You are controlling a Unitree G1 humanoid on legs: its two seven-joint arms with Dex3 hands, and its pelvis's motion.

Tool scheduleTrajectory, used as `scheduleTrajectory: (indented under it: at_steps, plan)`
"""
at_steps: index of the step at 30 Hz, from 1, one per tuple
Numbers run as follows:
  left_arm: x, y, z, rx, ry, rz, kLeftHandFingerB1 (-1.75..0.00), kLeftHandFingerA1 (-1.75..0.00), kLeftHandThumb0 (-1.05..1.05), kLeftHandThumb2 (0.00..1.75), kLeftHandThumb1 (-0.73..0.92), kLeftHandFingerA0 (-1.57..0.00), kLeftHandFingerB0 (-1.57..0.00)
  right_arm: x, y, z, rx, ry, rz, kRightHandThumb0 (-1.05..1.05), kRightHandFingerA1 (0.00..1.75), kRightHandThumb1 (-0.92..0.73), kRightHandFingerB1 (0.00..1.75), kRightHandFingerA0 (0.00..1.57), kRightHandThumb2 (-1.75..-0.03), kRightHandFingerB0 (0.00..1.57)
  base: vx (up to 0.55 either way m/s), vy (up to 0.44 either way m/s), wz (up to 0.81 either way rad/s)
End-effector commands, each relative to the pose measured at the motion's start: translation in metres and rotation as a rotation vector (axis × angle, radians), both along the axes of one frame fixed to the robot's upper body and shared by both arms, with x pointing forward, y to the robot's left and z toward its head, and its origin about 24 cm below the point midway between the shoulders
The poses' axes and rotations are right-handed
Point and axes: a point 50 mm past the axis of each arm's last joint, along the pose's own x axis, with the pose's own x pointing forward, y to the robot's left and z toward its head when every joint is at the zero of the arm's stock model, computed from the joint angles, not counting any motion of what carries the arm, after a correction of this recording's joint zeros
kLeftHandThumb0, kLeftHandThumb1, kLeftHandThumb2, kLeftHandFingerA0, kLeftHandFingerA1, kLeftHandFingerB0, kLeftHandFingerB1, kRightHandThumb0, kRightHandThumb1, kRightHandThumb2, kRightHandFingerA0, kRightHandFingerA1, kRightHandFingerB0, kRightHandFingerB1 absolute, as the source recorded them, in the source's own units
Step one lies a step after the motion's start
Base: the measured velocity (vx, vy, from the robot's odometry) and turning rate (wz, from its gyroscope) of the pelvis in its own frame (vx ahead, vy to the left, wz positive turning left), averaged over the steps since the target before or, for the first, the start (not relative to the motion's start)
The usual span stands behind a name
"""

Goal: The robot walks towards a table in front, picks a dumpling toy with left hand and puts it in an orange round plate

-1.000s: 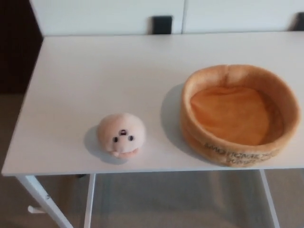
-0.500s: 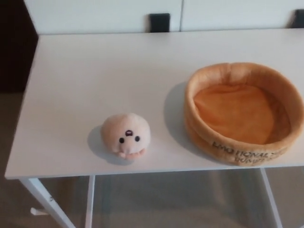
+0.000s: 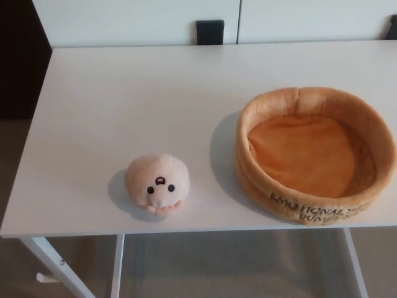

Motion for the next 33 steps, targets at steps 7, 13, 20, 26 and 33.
scheduleTrajectory:
  at_steps: [7,13,20,26,33]
  plan:
    - [0.012,0.018,0.027,0.060,-0.248,0.015,-0.30,-0.43,-0.28,0.56,0.54,-0.38,-0.28,-0.007,-0.003,0.000,0.000,0.006,-0.026,-0.40,0.51,-0.71,0.40,0.65,-0.62,0.51,0.00,0.000,0.00]
    - [0.024,0.024,0.117,0.136,-0.697,-0.122,-0.30,-0.38,-0.31,0.56,0.51,-0.30,-0.25,-0.006,-0.006,0.002,-0.013,0.006,-0.016,-0.40,0.52,-0.70,0.40,0.66,-0.62,0.51,0.00,0.000,0.00]
    - [0.048,0.029,0.217,0.241,-1.001,-0.241,-0.30,-0.33,-0.33,0.55,0.49,-0.26,-0.22,-0.007,-0.007,0.002,-0.018,0.014,-0.012,-0.42,0.48,-0.70,0.41,0.65,-0.62,0.55,0.00,0.000,0.00]
    - [0.099,-0.009,0.335,0.242,-1.359,-0.562,-0.49,-0.49,-0.24,0.84,0.31,0.00,0.00,-0.008,-0.006,0.001,-0.018,0.014,-0.014,-0.42,0.48,-0.71,0.40,0.65,-0.62,0.53,0.00,0.000,0.00]
    - [0.132,-0.056,0.375,0.241,-1.347,-0.811,-0.24,-0.29,-0.38,0.60,0.30,-0.07,-0.10,-0.013,-0.003,-0.001,-0.009,0.025,-0.025,-0.41,0.50,-0.70,0.40,0.65,-0.62,0.51,0.00,0.000,0.00]
